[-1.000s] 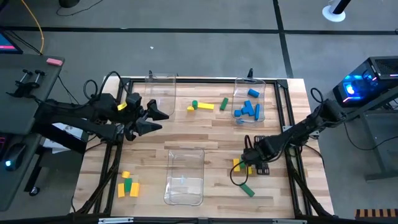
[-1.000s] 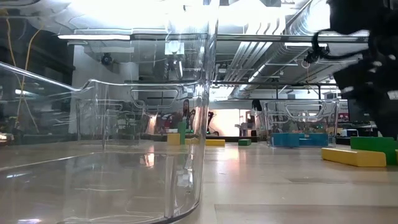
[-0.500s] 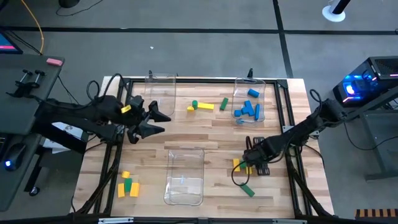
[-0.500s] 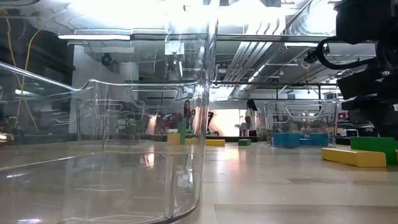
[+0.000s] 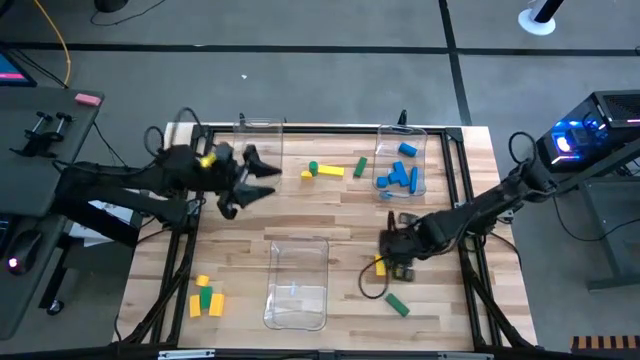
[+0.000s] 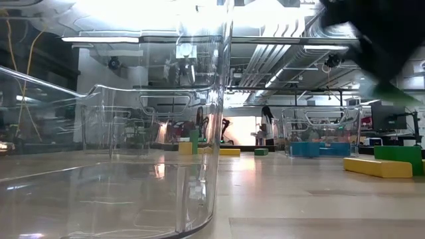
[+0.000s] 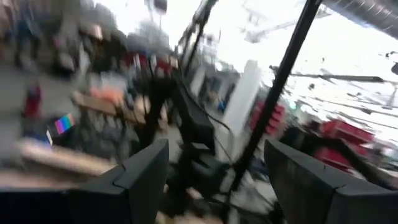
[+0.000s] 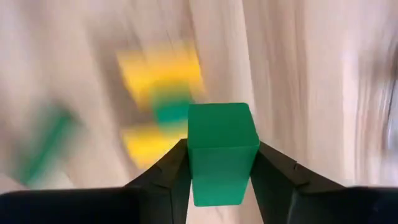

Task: Sort blocks
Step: Put the green block into the bottom transparent bin

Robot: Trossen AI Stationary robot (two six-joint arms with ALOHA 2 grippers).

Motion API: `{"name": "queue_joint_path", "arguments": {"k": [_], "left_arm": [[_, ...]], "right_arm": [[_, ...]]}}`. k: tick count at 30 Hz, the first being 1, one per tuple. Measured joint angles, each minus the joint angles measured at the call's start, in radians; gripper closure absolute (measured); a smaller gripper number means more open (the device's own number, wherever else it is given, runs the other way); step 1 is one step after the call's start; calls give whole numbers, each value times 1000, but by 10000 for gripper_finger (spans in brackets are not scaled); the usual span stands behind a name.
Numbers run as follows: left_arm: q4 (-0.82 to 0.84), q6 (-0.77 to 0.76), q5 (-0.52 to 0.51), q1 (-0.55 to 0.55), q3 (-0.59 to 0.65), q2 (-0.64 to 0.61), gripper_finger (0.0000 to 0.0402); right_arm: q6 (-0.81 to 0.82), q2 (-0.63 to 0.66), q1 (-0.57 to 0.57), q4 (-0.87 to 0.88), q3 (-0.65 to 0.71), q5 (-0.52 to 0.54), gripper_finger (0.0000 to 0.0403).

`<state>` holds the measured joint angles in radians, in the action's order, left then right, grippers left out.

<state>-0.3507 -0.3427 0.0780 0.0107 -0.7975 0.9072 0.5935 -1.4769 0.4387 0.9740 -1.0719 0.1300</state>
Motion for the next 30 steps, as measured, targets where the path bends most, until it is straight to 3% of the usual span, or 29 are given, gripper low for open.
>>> {"name": "queue_joint_path", "arguments": {"k": [7, 14, 18, 25, 30], "left_arm": [[-38, 57, -2, -77, 0, -31, 154], [-30, 30, -2, -84, 0, -28, 154], [-31, 4, -2, -84, 0, -28, 154], [-30, -22, -2, -84, 0, -28, 154], [-29, -22, -2, -84, 0, -28, 154]], "right_arm": [[-83, -37, -65, -571, -149, 120, 273], [-210, -289, -115, -730, -313, 53, 273], [-234, -432, -125, -689, -452, 7, 269], [-259, -534, -126, -380, -666, -17, 108], [-310, -524, -126, -114, -775, 6, 58]]}}
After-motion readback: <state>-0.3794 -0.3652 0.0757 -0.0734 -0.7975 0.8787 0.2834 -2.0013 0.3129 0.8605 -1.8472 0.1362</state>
